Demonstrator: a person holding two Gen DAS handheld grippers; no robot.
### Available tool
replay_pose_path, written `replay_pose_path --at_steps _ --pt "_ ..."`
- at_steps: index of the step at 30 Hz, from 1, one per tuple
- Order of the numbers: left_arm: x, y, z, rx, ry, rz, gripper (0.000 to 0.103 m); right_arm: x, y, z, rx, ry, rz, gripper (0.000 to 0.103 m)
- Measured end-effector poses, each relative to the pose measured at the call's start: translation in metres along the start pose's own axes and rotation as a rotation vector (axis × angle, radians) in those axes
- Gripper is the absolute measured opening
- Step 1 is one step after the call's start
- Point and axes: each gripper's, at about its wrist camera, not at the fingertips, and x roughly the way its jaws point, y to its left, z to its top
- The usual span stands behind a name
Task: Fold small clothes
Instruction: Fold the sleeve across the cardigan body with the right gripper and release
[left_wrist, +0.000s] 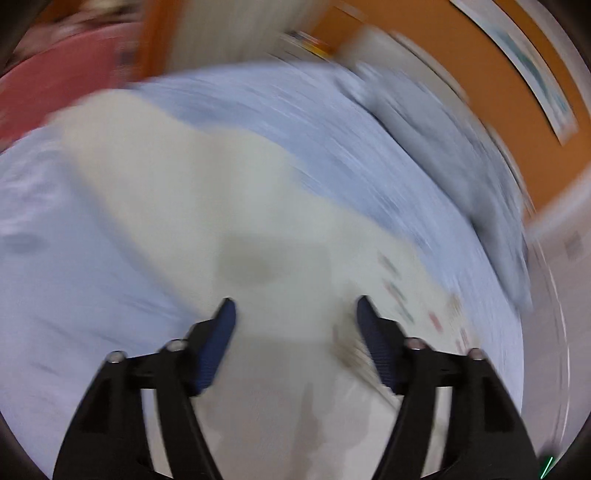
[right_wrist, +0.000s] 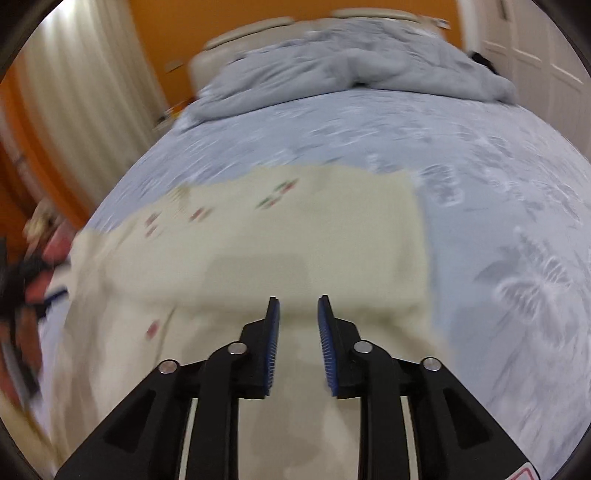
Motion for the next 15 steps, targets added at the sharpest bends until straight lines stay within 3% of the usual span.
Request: replay_pose_path --at_steps 4,6,8,11,12,13,14,15 --pt "-0.012 0.102 0.067 -0.248 -0.092 0.163 0.072 0.020 0.034 -0.058 -0.080 0.078 0.039 0.040" --pt "-0.012 0.146 0.099 -0.355 -0.114 0.234 0.071 0.019 0.040 -0.072 -0.110 0.019 0.001 0.043" --pt "-0.005 0.178 0.127 -0.401 -0.114 0.290 0.070 0.025 0.036 -0.069 -0.105 0.032 0.007 0.051" --pt "0.015 0.199 0.148 -0.390 -0.039 0.333 0.067 0.026 0.035 -0.070 -0.110 0.036 0.068 0.070" --pt "0.018 0.196 0.150 -0.365 -0.048 0.351 0.066 0.027 0.040 -0.072 -0.123 0.040 0.079 0.076" --pt "0.021 0.191 0.152 -0.331 -0.060 0.370 0.058 0.027 0.044 -0.074 -0.139 0.045 0.078 0.081" --pt "0.025 0.188 0.155 -0.300 -0.056 0.370 0.035 0.025 0.050 -0.078 -0.154 0.048 0.075 0.082" --pt "0.030 0.185 0.159 -0.275 -0.037 0.337 0.022 0.025 0.053 -0.078 -0.163 0.050 0.068 0.083"
